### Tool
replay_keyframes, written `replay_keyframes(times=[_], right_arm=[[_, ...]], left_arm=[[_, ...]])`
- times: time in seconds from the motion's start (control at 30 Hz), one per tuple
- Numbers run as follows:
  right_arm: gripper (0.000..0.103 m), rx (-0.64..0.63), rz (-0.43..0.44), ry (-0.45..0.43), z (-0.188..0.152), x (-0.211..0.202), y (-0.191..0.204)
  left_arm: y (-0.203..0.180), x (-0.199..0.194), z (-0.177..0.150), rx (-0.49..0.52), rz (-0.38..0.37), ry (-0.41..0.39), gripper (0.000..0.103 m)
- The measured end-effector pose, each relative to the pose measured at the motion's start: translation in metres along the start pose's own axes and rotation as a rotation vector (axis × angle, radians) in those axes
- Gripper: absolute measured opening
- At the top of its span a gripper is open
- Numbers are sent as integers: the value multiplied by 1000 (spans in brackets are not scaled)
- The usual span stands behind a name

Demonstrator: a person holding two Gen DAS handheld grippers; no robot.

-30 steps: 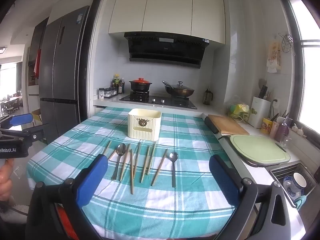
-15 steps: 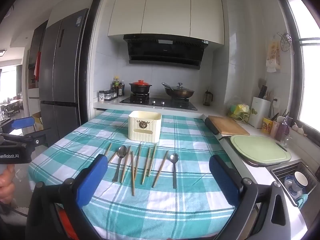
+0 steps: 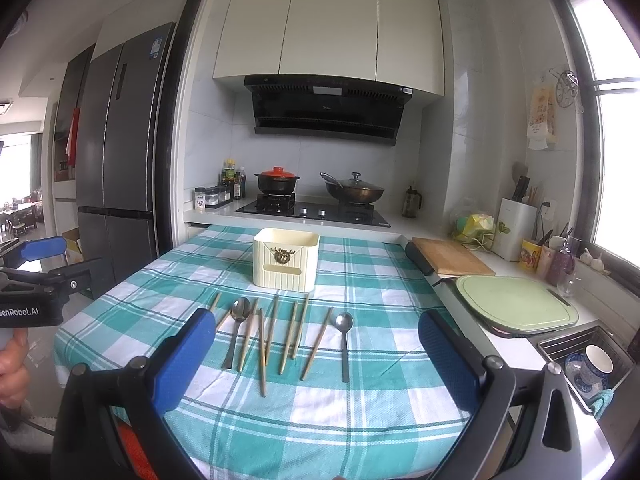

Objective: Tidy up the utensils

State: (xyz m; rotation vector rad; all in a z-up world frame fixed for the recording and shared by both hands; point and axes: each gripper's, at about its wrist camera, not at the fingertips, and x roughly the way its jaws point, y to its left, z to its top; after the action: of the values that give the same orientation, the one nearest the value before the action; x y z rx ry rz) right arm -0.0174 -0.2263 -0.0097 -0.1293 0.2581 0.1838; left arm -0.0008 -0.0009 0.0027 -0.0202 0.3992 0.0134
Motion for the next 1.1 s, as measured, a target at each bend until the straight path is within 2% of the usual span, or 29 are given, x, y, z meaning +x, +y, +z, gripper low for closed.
replay_keyframes(times=[1.1], right_arm=[[103, -3, -1, -6, -2, 0, 0]], left_arm=[[-1, -5, -1, 5, 6, -27, 102]])
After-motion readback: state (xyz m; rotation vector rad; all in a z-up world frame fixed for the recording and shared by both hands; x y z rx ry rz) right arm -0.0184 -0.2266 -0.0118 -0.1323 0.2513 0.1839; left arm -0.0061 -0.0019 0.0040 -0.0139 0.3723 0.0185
